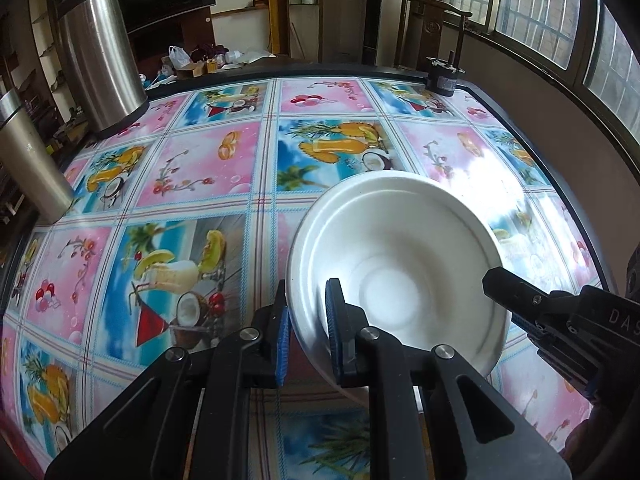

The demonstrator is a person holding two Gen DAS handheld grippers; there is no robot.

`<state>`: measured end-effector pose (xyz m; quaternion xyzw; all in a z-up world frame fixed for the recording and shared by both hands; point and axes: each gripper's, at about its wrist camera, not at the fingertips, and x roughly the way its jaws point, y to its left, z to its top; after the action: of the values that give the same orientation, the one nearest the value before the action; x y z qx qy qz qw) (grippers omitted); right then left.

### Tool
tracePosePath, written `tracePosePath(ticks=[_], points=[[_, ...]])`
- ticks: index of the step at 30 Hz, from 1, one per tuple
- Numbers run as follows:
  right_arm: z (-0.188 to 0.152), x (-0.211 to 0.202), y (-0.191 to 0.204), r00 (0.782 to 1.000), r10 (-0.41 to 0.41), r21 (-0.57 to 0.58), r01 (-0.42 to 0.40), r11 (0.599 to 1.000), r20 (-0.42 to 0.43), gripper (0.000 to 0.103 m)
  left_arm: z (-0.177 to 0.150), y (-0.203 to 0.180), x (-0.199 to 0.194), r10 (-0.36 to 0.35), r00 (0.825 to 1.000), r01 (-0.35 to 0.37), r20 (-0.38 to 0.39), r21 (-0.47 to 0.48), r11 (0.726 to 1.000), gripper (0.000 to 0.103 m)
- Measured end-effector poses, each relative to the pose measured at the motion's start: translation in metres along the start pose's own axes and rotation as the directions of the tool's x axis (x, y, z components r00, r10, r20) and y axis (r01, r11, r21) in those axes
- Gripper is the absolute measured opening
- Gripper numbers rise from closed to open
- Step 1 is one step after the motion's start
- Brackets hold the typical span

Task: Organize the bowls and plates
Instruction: 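Lift the second white bowl with both grippers and carry it toward the stack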

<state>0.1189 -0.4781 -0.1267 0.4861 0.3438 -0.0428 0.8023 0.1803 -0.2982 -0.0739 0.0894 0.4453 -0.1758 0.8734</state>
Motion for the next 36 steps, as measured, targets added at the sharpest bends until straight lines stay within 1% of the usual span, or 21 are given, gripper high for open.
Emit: tracePosePath(ticks=[5, 8, 17, 24, 28, 36], points=[[-0.013, 0.001, 0.006, 1.0, 0.011, -0.01, -0.012, 1.0, -0.028, 0.008, -0.015, 0.013, -0.01, 0.013, 1.0, -0.013, -0.001, -0.014, 1.0, 0.015], [-0.023, 0.003, 0.014, 0.999, 0.006, -0.036, -0.007, 0.999, -0.042, 0.008, -0.025, 0.023, -0.016, 0.024, 1.0, -0.024, -0.003, -0.027, 0.999, 0.015], [-0.068, 0.004, 0.038, 0.997, -0.016, -0.135, 0.006, 0.991, -0.073, 0.008, -0.057, 0.056, -0.037, 0.046, 0.999, -0.047, -0.013, -0.069, 0.997, 0.015], [-0.109, -0.001, 0.052, 0.995, -0.021, -0.2, 0.002, 0.98, -0.093, 0.007, -0.086, 0.08, -0.058, 0.067, 0.998, -0.067, -0.005, -0.085, 0.994, 0.015], [-0.13, -0.003, 0.06, 0.996, -0.036, -0.243, 0.014, 0.97, -0.086, 0.007, -0.101, 0.091, -0.065, 0.067, 0.998, -0.067, -0.004, -0.094, 0.993, 0.015], [-0.153, -0.007, 0.062, 0.996, -0.022, -0.258, -0.003, 0.966, -0.092, 0.007, -0.118, 0.107, -0.08, 0.041, 0.999, -0.041, -0.007, -0.118, 0.992, 0.015]])
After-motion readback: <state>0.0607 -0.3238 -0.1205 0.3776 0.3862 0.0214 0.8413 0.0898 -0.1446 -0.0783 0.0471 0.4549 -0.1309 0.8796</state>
